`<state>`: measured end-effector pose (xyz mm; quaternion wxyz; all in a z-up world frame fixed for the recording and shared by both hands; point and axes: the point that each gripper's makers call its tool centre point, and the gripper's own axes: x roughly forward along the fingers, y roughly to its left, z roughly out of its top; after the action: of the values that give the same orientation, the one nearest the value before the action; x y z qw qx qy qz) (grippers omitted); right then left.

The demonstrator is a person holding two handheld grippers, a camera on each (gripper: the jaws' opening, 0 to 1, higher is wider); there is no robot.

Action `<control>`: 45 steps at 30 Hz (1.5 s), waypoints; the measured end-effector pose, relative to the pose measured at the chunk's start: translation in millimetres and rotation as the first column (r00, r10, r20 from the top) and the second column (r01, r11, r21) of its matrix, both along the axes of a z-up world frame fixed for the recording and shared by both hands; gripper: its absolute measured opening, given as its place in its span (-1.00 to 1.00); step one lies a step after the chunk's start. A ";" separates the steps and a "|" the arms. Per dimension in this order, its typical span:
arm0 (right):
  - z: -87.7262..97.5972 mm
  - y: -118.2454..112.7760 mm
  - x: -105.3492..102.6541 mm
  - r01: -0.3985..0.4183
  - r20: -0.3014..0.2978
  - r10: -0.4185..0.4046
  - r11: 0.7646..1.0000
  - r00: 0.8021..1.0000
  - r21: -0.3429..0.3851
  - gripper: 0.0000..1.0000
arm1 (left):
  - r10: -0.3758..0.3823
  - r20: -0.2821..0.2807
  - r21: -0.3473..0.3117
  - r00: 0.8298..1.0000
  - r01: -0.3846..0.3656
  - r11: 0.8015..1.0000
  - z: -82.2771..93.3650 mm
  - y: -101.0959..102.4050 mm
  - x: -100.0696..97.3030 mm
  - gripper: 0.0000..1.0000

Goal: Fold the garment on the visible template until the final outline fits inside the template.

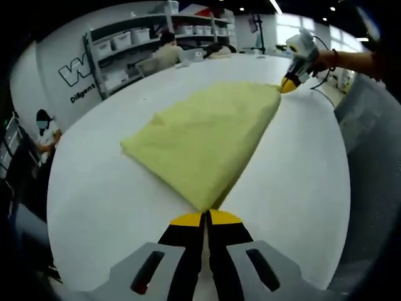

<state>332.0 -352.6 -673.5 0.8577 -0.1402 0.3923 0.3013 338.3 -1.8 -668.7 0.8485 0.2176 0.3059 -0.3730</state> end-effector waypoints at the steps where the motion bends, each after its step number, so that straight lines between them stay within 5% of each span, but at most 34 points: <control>1: -0.1 0.0 0.0 0.002 0.000 -0.002 1.000 1.000 0.001 -1.00 | 0.003 0.000 -0.002 1.000 -0.003 1.000 0.2 -0.1 0.0 -0.99; 12: -0.7 0.4 1.5 0.074 -0.025 -0.073 0.997 0.997 0.026 -1.00 | 0.081 -0.027 -0.025 0.996 -0.082 0.996 -3.1 2.6 -1.1 -0.99; 17: 8.1 0.5 0.2 0.115 -0.021 -0.114 0.992 0.993 0.043 -0.93 | 0.152 -0.055 -0.084 0.987 -0.156 0.984 5.5 5.0 -2.7 -0.74; 24: 28.1 7.3 -4.1 0.150 -0.005 -0.150 0.983 0.989 0.104 -0.46 | 0.218 -0.072 -0.179 0.973 -0.228 0.957 24.2 -0.4 -5.4 -0.45; 36: 69.7 13.5 -24.2 0.220 0.035 -0.231 0.955 0.972 0.198 0.59 | 0.334 -0.094 -0.243 0.938 -0.347 0.906 55.6 -5.5 -22.4 0.52; 45: 85.4 14.2 -48.3 0.239 0.043 -0.253 0.947 0.966 0.213 0.99 | 0.350 -0.079 -0.249 0.933 -0.358 0.900 73.2 -15.7 -44.1 0.96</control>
<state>283.7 -338.4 -588.2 0.9117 -0.0113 0.3431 0.2257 294.2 -17.6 -595.5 0.9181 0.0393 0.3025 -0.2529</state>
